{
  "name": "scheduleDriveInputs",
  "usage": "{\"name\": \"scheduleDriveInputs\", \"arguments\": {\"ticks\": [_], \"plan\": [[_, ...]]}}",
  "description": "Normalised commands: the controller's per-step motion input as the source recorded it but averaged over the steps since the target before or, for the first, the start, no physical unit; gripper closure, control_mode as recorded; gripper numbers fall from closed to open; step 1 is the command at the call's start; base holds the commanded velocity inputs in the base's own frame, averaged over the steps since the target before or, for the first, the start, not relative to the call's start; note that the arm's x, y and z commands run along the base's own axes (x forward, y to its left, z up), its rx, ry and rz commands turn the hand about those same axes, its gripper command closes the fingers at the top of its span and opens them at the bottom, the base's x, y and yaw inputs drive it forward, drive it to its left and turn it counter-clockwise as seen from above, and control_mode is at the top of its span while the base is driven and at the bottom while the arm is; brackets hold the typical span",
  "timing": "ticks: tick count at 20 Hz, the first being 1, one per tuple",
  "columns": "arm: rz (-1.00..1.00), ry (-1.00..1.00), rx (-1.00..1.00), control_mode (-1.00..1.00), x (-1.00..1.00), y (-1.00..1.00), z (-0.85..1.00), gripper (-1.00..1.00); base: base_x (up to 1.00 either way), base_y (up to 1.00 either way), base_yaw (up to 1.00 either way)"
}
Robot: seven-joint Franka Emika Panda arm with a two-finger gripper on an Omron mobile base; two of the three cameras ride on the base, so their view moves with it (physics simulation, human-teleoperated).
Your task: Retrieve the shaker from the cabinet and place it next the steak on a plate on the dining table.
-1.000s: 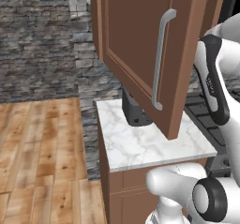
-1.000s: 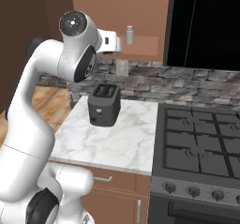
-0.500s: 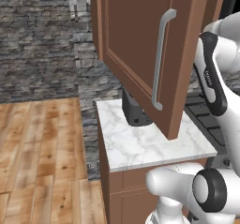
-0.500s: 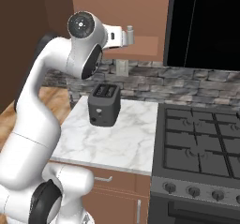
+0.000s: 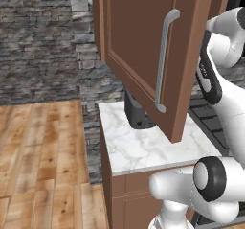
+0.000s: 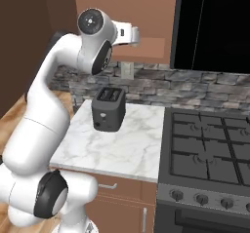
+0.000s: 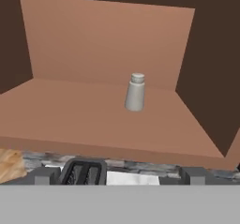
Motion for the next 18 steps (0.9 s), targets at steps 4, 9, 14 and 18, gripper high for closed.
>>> {"name": "scheduleDriveInputs", "arguments": {"ticks": [4, 9, 14, 18], "plan": [[0.00, 0.00, 0.00, -1.00, 0.43, 0.00, 0.04, -1.00, 0.00, 0.00, 0.00], [0.00, 0.00, 0.00, -1.00, 0.49, 0.00, 0.00, -1.00, 0.00, 0.00, 0.00], [0.00, 0.00, 0.00, -1.00, 0.42, -0.01, 0.00, -1.00, 0.00, 0.00, 0.00], [0.00, 0.00, 0.00, -1.00, 0.40, -0.01, 0.00, -1.00, 0.00, 0.00, 0.00]]}}
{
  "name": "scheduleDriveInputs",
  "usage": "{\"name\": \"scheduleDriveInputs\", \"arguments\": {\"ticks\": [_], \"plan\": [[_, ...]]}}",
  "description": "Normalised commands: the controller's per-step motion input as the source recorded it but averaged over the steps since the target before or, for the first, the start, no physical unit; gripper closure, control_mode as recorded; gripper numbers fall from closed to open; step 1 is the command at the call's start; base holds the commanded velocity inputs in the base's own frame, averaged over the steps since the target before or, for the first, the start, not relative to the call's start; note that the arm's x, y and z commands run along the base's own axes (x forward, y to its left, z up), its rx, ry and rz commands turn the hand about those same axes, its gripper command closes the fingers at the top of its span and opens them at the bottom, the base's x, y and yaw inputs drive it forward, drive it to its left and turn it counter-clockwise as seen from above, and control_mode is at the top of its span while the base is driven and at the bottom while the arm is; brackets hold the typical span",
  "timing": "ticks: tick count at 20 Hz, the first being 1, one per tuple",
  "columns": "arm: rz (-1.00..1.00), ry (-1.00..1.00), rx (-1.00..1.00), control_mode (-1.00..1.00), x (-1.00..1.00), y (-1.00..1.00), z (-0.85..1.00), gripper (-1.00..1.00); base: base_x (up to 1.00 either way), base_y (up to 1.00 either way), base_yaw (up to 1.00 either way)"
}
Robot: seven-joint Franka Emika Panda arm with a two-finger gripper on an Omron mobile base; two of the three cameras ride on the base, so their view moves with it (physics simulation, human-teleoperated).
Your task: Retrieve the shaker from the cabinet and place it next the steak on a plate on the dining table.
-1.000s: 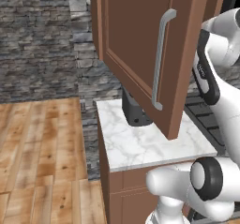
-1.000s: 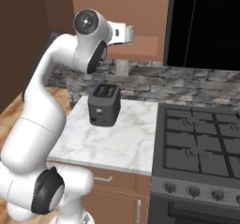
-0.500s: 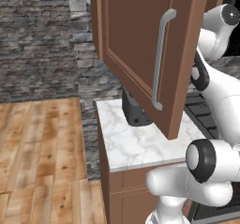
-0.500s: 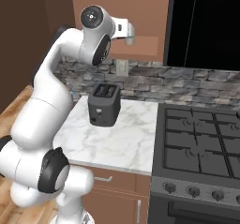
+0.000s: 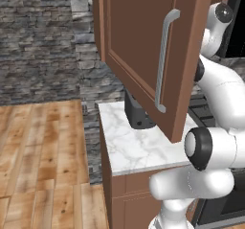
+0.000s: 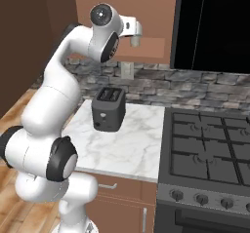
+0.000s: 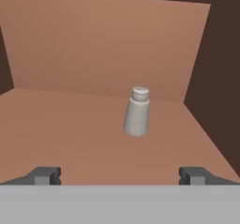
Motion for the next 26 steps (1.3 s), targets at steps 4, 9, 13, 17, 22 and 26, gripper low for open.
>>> {"name": "scheduleDriveInputs", "arguments": {"ticks": [4, 9, 13, 17, 22, 26], "plan": [[0.00, 0.00, 0.00, -1.00, 0.38, -0.07, 0.00, -1.00, 0.00, 0.00, 0.00], [0.00, 0.00, 0.00, -1.00, 0.37, -0.14, 0.00, -1.00, 0.00, 0.00, 0.00], [0.00, 0.00, 0.00, -1.00, 0.36, -0.16, 0.00, -1.00, 0.00, 0.00, 0.00], [0.00, 0.00, 0.00, -1.00, 0.37, -0.07, 0.00, -1.00, 0.00, 0.00, 0.00], [0.00, 0.00, 0.00, -1.00, 0.35, 0.00, 0.00, -1.00, 0.00, 0.00, 0.00], [0.00, 0.00, 0.00, -1.00, 0.29, 0.00, -0.04, -1.00, 0.00, 0.00, 0.00]]}}
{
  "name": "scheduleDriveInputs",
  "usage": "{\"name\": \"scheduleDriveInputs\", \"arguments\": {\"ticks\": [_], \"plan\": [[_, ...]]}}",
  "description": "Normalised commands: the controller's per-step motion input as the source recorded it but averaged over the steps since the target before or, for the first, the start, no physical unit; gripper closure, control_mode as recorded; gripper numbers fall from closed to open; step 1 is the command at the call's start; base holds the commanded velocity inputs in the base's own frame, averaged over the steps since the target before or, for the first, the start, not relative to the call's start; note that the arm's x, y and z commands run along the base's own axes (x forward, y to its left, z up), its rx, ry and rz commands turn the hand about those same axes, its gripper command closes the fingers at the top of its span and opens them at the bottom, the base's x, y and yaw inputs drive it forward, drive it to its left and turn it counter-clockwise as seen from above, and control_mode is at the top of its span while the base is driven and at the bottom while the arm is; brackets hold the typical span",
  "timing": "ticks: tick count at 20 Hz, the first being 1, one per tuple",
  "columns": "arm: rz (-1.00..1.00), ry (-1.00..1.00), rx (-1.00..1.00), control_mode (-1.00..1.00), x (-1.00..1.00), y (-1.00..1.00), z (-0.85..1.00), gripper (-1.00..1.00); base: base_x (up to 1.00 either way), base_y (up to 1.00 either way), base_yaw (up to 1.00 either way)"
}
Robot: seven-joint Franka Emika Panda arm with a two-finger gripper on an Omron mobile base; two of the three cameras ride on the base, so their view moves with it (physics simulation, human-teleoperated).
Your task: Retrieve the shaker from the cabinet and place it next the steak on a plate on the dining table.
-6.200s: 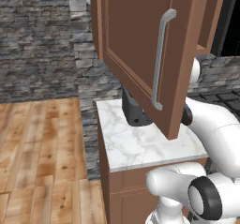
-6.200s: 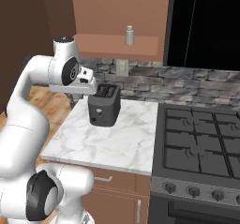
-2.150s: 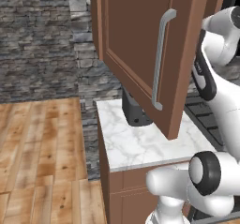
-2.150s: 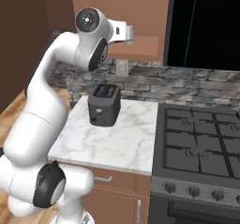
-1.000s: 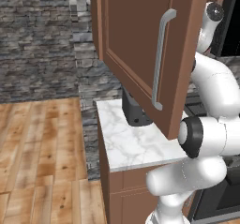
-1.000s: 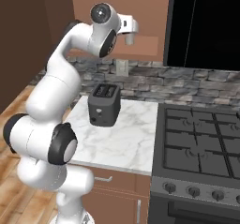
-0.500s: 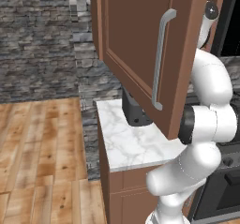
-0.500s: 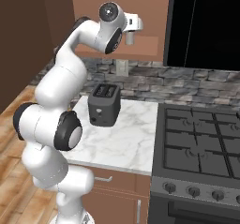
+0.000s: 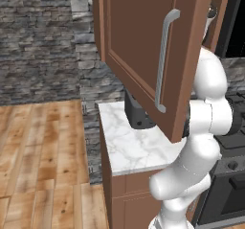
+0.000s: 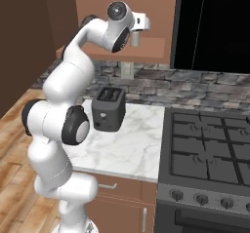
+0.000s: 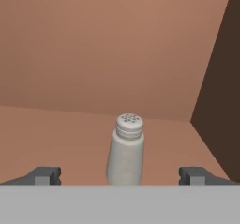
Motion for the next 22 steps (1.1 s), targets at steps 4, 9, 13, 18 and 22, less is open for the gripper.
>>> {"name": "scheduleDriveInputs", "arguments": {"ticks": [4, 9, 13, 18, 22], "plan": [[0.00, 0.00, 0.00, -1.00, 0.21, 0.00, -0.08, -1.00, 0.00, 0.00, 0.00], [0.00, 0.00, 0.00, -1.00, 0.14, 0.00, -0.14, -1.00, 0.00, 0.00, 0.00], [0.00, 0.00, 0.00, -1.00, 0.23, -0.02, -0.05, -1.00, 0.00, 0.00, 0.00], [0.00, 0.00, 0.00, -1.00, 0.31, -0.02, -0.04, -1.00, 0.00, 0.00, 0.00], [0.00, 0.00, 0.00, -1.00, 0.39, -0.07, -0.09, -1.00, 0.00, 0.00, 0.00]]}}
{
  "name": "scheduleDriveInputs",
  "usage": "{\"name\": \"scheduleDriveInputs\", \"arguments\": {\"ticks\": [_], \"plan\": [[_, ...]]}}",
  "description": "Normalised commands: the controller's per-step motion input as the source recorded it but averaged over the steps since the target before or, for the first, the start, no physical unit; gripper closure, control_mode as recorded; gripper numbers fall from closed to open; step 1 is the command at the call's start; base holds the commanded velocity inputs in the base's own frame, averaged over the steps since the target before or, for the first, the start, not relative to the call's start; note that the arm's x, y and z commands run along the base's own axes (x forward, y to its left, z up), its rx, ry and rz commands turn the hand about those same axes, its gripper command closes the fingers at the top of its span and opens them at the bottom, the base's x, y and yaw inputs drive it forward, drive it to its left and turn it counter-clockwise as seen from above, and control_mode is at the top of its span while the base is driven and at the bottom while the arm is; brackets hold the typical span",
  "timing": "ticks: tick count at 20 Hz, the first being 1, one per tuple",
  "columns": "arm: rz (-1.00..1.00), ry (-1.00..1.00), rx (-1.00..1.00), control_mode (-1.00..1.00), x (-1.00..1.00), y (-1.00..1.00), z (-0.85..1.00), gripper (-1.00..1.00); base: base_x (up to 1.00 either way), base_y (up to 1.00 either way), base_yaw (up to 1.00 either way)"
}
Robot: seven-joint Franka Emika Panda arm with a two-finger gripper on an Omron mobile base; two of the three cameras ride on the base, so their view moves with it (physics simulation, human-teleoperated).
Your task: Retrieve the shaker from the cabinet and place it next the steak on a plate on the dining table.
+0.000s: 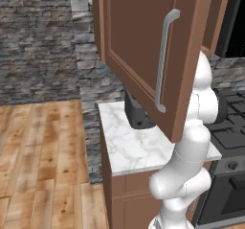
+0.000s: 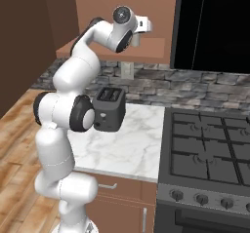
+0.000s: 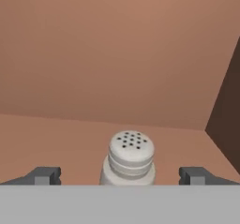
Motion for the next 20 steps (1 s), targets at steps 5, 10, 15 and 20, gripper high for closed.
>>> {"name": "scheduleDriveInputs", "arguments": {"ticks": [5, 10, 15, 20], "plan": [[0.00, 0.00, 0.00, -1.00, 0.34, -0.14, -0.08, -1.00, 0.00, 0.00, 0.00], [0.00, 0.00, 0.00, -1.00, 0.31, -0.01, -0.09, 1.00, 0.00, 0.00, 0.00], [0.00, 0.04, 0.00, -1.00, 0.07, 0.00, -0.02, 1.00, 0.00, 0.00, 0.00], [0.00, 0.03, 0.00, -1.00, -0.20, 0.00, 0.00, 1.00, 0.00, 0.00, 0.00]]}}
